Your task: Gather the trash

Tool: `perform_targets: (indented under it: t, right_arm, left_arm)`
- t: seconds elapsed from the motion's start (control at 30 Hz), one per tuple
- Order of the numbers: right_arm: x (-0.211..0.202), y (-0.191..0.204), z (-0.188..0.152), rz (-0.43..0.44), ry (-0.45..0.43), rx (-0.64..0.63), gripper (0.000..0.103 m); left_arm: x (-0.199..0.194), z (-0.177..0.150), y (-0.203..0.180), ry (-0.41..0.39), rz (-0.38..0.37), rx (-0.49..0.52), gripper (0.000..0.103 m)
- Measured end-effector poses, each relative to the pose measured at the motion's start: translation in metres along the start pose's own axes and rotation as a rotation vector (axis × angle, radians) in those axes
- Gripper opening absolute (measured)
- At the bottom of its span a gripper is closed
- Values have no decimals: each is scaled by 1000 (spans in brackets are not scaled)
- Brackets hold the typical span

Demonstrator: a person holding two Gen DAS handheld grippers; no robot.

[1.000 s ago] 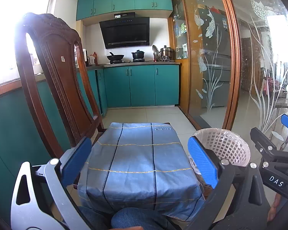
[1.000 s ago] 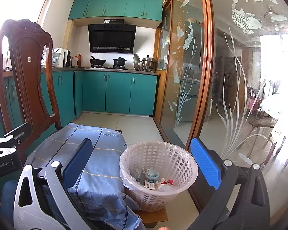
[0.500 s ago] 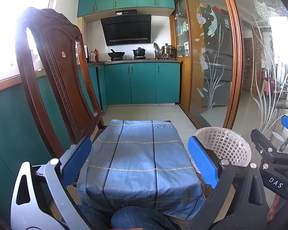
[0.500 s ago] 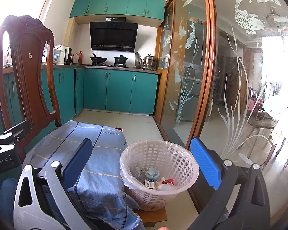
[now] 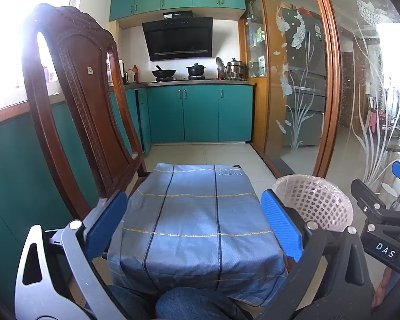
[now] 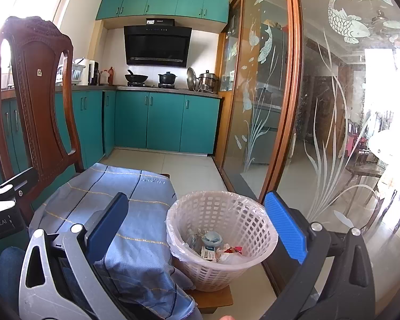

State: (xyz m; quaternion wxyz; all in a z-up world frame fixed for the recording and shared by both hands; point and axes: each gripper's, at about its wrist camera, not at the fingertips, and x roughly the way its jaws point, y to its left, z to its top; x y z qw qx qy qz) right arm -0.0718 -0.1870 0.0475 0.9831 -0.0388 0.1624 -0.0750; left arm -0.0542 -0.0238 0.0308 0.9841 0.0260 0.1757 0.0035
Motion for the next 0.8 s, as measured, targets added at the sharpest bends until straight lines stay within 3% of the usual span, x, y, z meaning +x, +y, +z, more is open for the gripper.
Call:
perform_targets:
  t: [0.53,0.8]
  right_arm:
    - [3,-5,-1,0,8,15,100]
    - [3,-10,-2,-5,9,30,100]
  left_arm:
    - [4,-2,1,4,-17,-2,100]
    - [14,-6,4,28,9,1,100]
